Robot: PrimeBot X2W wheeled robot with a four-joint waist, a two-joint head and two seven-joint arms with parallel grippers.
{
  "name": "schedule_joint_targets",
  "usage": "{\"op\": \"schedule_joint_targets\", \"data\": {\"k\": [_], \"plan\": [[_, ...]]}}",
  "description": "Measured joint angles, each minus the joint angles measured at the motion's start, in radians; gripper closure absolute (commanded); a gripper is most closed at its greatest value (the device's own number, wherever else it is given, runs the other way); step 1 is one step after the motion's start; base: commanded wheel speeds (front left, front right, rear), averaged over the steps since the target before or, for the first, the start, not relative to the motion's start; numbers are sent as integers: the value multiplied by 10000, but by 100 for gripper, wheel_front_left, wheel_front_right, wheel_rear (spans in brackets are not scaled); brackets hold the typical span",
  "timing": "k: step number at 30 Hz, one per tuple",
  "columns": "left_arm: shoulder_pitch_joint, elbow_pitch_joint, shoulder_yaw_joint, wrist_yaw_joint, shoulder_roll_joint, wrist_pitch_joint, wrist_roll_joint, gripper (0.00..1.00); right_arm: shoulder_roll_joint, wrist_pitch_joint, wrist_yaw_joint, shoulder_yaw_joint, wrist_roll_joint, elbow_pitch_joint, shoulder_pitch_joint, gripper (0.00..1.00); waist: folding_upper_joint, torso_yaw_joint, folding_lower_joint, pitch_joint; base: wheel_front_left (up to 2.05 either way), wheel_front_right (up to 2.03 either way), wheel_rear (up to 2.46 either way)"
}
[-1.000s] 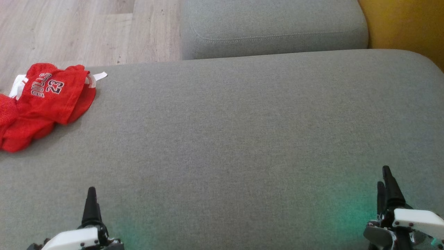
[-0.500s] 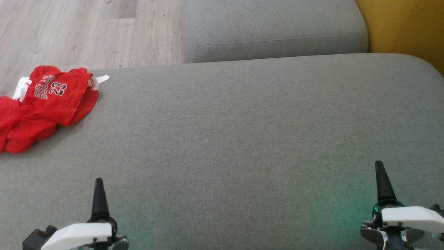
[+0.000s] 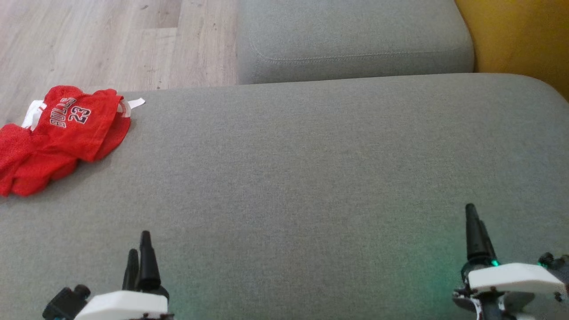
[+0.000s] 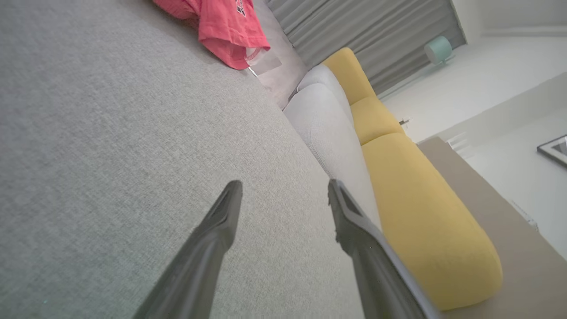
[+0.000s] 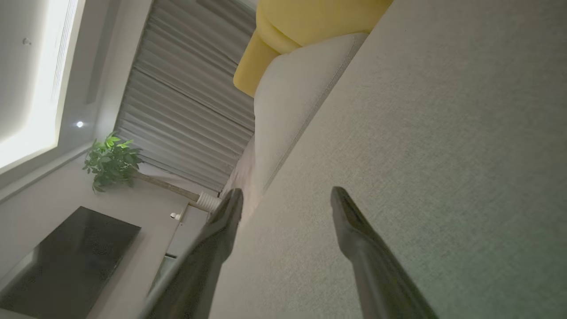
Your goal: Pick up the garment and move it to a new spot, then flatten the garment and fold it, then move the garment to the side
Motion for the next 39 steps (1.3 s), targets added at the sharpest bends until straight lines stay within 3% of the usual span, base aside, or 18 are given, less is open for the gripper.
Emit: {"op": "schedule_joint_targets", "data": {"k": [15, 39], "plan": [[302, -242, -420, 121, 67, -433, 2337, 0, 0, -451, 0, 284, -2224, -17, 134, 0, 0, 81, 0, -136, 0, 0, 0], [700, -244, -748, 368, 159, -1106, 5093, 0, -2, -1120, 0, 913, -5515, 236, 272, 0, 0, 246, 0, -236, 0, 0, 0]]}}
